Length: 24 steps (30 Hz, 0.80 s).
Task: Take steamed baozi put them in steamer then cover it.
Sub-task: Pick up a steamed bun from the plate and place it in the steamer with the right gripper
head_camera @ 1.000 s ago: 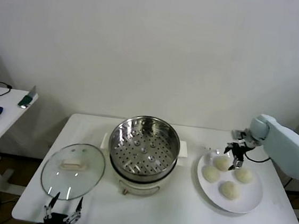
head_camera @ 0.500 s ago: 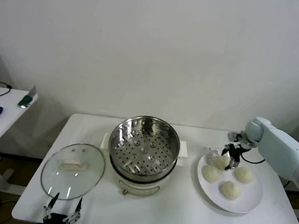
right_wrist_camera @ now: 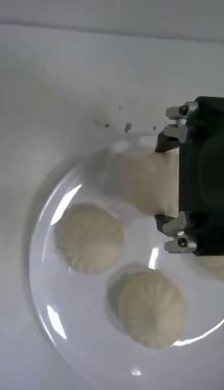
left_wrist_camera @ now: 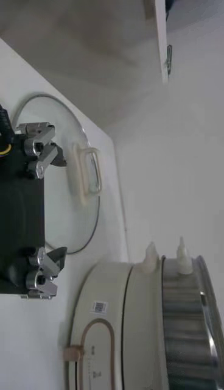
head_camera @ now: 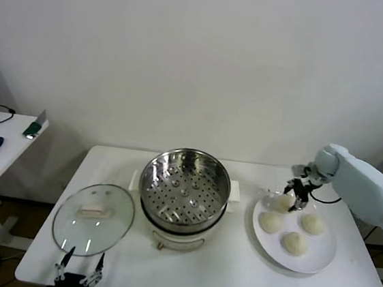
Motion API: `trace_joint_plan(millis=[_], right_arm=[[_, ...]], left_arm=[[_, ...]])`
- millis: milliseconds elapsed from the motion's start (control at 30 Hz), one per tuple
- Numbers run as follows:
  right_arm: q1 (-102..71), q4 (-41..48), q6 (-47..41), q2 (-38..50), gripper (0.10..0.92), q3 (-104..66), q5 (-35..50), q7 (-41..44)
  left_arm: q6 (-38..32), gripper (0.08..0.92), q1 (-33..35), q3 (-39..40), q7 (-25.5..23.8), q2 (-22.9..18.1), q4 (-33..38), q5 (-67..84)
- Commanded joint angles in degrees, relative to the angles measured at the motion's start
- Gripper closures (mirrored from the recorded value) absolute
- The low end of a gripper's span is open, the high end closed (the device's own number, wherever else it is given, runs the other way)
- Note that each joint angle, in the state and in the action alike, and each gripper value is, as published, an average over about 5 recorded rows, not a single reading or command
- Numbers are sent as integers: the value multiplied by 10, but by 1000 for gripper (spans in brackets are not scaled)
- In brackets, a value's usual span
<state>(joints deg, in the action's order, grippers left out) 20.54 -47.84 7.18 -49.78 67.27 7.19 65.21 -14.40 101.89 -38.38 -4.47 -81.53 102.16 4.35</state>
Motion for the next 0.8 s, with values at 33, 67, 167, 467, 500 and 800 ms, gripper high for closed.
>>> trace_joint_plan(millis=[33, 67, 167, 467, 500, 800], right_arm=[[285, -182, 75, 2, 338, 189, 127, 34], [306, -204, 88, -6, 339, 196, 139, 40], [349, -281, 119, -30, 348, 200, 147, 45], [335, -406, 156, -133, 361, 167, 38, 14], [324, -403, 159, -145, 361, 165, 24, 10], [212, -299, 190, -231, 364, 146, -134, -22]], left_arm=[[0, 177, -1, 0, 0, 2, -1, 0], [0, 177, -2, 1, 0, 2, -1, 0], [0, 177, -6, 4, 0, 1, -3, -1], [-2, 177, -8, 4, 1, 1, -4, -1], [-2, 177, -8, 4, 1, 1, -4, 0], [-4, 177, -13, 3, 2, -1, -4, 1]])
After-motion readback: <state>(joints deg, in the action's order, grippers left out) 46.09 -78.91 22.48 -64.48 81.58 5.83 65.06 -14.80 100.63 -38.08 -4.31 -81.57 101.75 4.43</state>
